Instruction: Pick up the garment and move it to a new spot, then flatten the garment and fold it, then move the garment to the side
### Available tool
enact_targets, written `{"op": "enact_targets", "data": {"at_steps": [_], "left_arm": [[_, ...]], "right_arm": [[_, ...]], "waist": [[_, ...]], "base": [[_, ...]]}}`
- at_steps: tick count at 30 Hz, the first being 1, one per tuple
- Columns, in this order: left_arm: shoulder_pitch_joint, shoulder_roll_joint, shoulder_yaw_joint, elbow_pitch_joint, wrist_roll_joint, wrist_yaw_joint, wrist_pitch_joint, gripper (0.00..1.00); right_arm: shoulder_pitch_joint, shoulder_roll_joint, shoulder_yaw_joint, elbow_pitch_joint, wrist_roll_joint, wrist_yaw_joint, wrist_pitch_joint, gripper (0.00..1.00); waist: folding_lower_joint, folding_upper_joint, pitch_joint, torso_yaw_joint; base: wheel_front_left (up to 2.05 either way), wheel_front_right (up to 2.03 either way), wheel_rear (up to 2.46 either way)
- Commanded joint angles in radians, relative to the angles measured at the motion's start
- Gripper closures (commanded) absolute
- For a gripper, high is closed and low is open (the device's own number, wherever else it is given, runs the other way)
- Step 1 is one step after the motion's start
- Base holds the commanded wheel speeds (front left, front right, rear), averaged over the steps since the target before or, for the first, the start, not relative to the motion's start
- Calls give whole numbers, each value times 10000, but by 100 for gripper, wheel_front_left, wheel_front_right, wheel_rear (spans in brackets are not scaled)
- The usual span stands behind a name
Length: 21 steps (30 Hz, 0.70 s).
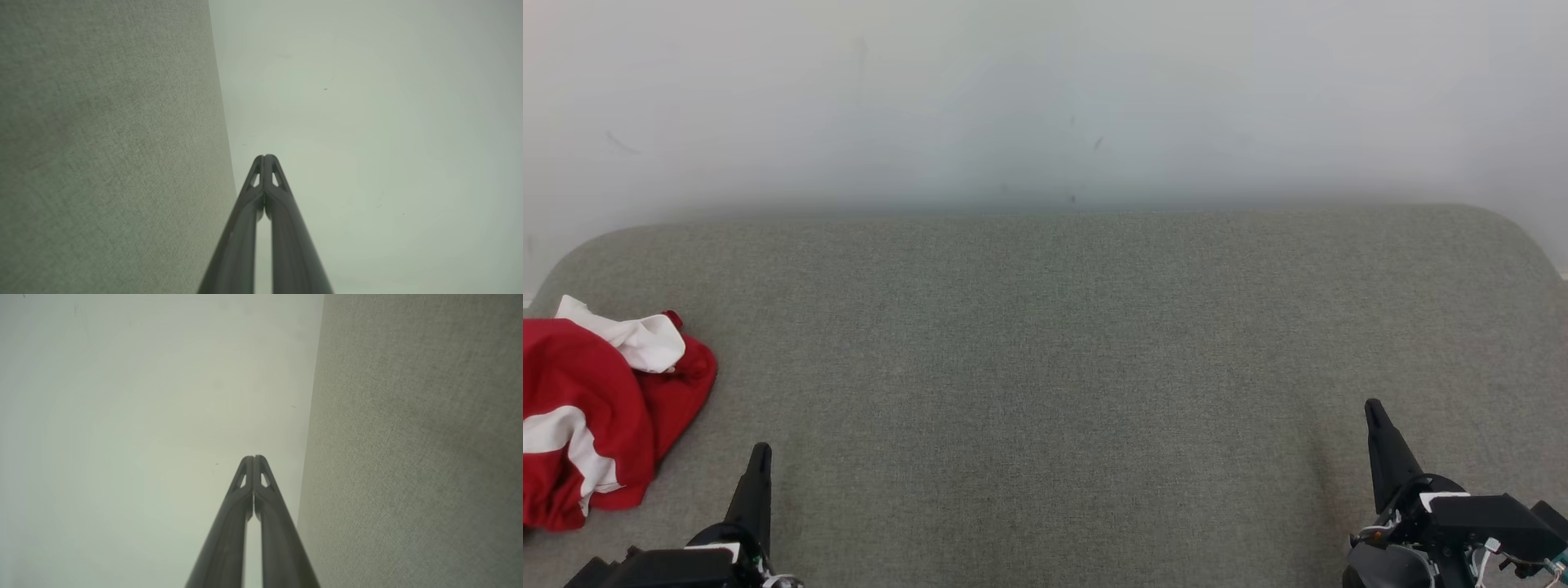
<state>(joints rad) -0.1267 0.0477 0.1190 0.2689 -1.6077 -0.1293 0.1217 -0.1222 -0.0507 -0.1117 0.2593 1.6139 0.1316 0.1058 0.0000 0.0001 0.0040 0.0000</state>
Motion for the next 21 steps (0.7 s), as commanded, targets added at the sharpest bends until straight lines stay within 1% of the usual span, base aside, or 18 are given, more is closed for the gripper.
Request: {"op": "enact_targets", "data": {"at_steps": [1,9,10,13,21], "left_arm": [[-109,58,15,-22,-41,-31,27,100],[-109,58,14,-22,-41,-31,25,100],[17,-11,-2,38,2,0,-3,0],[179,-76,-42,228,11,7,-32,0],[261,-63,-281,16,358,4,-455,0]], "right_arm": [[-30,8,9,6,-51,-21,22,100],[-30,8,9,6,-51,-21,22,100],[24,6,1,47,6,2,-5,0],[183,32,24,249,29,2,-29,0],[200,20,395,46,-182,1,-433,0]], "waist": [[0,-1,0,0],[0,-1,0,0],[0,-1,0,0],[0,-1,0,0],[0,-1,-26,-7]], "base": [[0,0,0],[0,0,0],[0,0,0],[0,0,0],[0,0,0]]}}
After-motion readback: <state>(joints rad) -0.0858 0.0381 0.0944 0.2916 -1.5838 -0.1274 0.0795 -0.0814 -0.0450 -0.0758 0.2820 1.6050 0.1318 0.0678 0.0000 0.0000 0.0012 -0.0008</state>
